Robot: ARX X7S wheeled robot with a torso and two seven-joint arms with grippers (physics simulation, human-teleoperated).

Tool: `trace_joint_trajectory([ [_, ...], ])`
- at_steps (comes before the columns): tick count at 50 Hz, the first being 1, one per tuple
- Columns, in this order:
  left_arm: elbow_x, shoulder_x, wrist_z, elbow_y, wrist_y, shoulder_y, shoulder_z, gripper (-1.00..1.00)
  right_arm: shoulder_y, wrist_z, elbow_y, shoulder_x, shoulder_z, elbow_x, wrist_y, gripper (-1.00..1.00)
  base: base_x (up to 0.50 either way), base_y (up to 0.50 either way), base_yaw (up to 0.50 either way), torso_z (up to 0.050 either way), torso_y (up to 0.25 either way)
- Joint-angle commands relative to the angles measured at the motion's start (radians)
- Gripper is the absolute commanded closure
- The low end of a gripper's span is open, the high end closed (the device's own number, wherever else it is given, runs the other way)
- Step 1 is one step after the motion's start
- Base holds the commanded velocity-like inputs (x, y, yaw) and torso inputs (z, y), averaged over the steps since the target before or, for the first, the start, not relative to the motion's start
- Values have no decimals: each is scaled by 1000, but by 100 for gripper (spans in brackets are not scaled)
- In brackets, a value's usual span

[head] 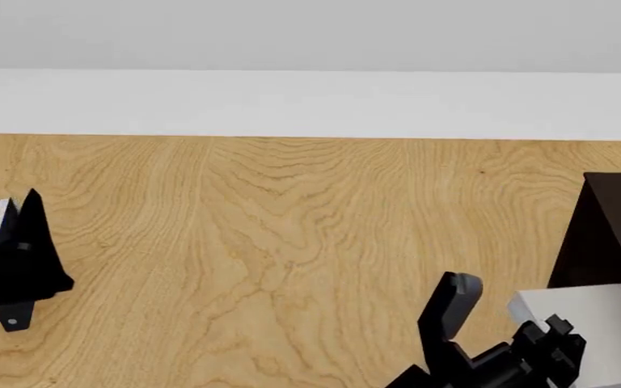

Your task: Pick up the book on the right and place it on the cabinet shelf.

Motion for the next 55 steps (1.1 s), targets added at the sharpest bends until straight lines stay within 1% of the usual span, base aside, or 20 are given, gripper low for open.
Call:
trace_joint_trajectory([
  [1, 30, 7, 11, -51, 29, -12, 15, -100, -13, -49, 11, 12, 76, -324, 45, 100, 0, 0, 0, 0, 0],
  [22, 67, 6, -19, -72, 4, -41, 47, -100, -41, -101, 11, 71, 95, -331, 4, 100, 0, 0, 0, 0, 1],
  [36, 95, 25, -37, -131, -14, -102, 76, -100, -45, -115, 11, 116, 92, -334, -18, 100, 0, 0, 0, 0, 1],
  [44, 124, 47, -30, -198, 3, -137, 106, -100, -60, -126, 11, 133, 91, -334, -21, 100, 0, 0, 0, 1, 1],
  [55, 140, 45, -47, -201, -7, -147, 119, -100, -60, -126, 11, 133, 91, -334, -21, 100, 0, 0, 0, 0, 1],
])
